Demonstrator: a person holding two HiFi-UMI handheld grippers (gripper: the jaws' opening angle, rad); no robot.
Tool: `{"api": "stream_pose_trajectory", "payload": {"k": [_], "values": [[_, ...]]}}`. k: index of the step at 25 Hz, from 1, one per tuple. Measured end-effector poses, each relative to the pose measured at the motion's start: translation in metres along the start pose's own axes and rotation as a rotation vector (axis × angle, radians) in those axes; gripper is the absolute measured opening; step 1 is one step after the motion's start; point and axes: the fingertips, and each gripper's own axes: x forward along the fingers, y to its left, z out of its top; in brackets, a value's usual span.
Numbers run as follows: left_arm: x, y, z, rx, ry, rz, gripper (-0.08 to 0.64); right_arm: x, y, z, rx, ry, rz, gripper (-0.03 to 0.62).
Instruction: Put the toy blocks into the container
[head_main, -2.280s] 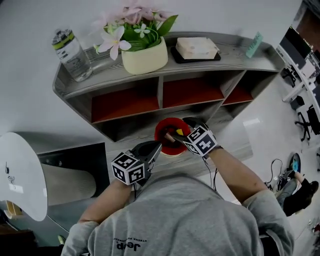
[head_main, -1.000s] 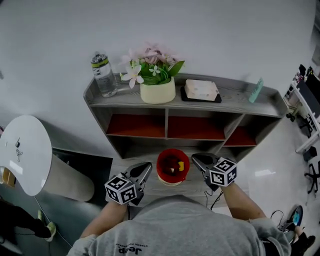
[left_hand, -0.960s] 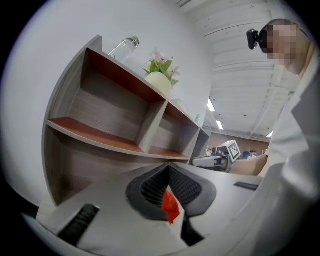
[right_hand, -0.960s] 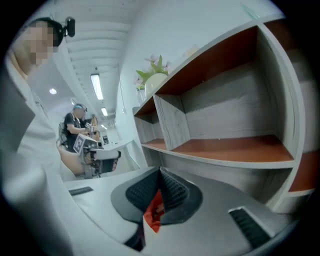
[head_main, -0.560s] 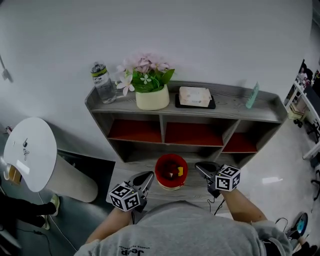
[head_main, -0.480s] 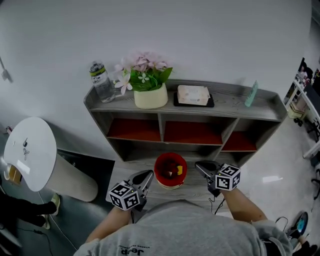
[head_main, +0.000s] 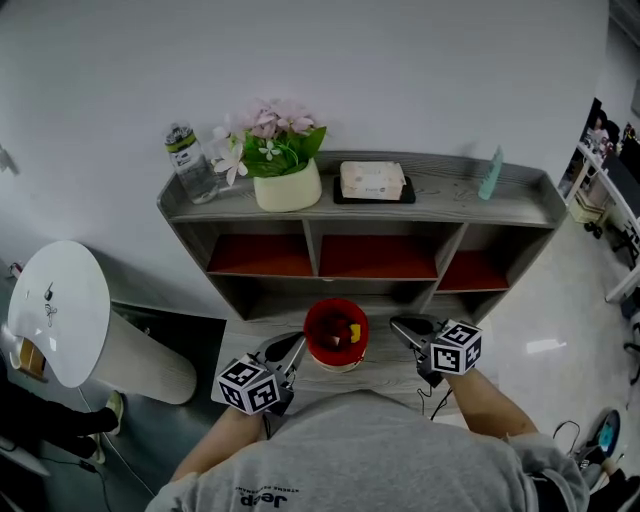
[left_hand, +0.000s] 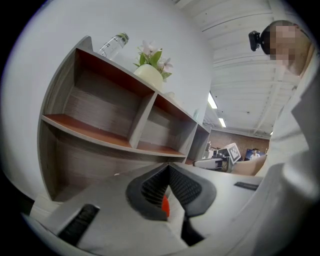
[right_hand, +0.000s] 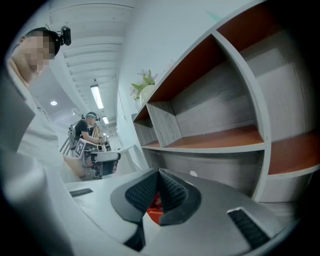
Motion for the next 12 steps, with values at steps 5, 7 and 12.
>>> {"api": "stream_pose_trajectory", "payload": {"k": [5,7,12], "values": [[-0.0014,0.0007,0.0016,-0.002,-0.004,-0.004,0.012,-0.0033,0.0025,0.0007,-0.008,0.0,-0.004,0.006],[-0.0027,0.0011,0.0005,-0.003,-0.004,-0.004,0.012,-0.004,0.0041,0.0002,-0.016,0.002,-0.003,0.006],[-0.0044,0.0027,-0.0011,-0.011,-0.005,-0.003,0.012,-0.0044,0.0056,-0.0006,-0.018,0.003,-0.001,0.006]]}}
